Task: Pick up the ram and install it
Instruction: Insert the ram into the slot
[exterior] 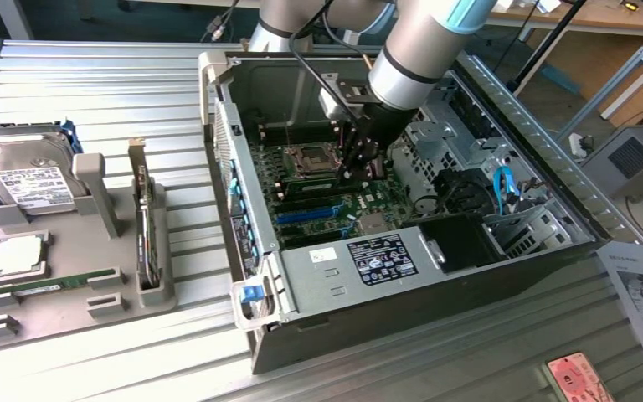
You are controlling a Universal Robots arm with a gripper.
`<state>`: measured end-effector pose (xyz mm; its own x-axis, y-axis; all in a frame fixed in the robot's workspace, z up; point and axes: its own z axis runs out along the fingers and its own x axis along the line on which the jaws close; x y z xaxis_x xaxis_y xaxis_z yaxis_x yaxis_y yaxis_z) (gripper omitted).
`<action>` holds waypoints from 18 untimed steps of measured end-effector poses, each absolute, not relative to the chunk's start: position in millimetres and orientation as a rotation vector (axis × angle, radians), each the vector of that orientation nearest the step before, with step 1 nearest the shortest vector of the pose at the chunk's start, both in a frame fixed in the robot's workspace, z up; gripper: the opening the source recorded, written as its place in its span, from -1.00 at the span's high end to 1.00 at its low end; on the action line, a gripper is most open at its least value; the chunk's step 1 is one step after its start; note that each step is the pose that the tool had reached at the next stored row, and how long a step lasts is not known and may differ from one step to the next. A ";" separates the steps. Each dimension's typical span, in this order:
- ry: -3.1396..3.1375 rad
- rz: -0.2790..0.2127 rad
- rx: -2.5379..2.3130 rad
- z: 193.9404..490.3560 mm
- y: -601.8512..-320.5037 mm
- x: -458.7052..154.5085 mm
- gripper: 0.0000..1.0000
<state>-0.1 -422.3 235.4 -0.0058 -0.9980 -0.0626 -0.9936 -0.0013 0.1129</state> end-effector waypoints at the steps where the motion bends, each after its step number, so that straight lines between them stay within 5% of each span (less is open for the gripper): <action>1: -2.194 -0.193 2.190 235.4 -422.3 0.3 0.76; 18: -2.195 -0.193 2.190 233.6 -422.3 2.6 0.76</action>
<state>2.6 -422.3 233.6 -0.0058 -0.9980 -0.0627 -0.9936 -0.0013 0.1128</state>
